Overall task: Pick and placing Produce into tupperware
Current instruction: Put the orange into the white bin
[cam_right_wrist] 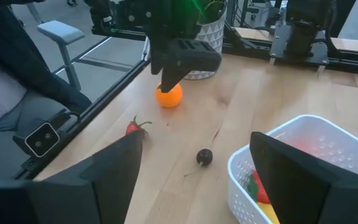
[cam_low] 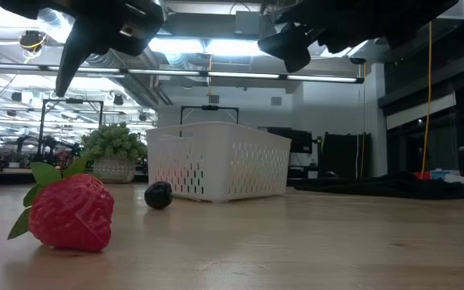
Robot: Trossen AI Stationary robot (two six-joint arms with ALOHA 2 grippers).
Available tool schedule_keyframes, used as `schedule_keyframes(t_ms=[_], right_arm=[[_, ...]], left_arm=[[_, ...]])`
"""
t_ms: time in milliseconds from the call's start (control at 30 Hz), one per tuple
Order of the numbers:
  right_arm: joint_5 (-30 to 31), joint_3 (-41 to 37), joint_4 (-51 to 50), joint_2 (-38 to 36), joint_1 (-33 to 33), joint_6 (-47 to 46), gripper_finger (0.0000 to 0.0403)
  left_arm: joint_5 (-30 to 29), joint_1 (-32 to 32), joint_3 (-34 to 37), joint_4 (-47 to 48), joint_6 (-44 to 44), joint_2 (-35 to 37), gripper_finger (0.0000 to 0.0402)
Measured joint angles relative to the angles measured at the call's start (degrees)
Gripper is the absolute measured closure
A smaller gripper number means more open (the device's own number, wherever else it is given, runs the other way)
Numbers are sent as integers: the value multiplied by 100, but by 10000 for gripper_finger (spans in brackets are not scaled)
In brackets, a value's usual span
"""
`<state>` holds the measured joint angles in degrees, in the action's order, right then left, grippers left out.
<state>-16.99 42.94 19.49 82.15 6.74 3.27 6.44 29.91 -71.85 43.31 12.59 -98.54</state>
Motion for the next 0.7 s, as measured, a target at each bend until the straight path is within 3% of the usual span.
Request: schedule_keyframes(t_ms=[200,400,700], right_arm=[[51,0,0,0,90,-12,103],[240,0,0,0,155,-3,103],[240,0,0,0,158,13,103]], left_arm=[[-86,1,62,-35,54,4,162],[-289,0,616,-26,128,4,162],[-289,0,743,-205,-585,4,162]])
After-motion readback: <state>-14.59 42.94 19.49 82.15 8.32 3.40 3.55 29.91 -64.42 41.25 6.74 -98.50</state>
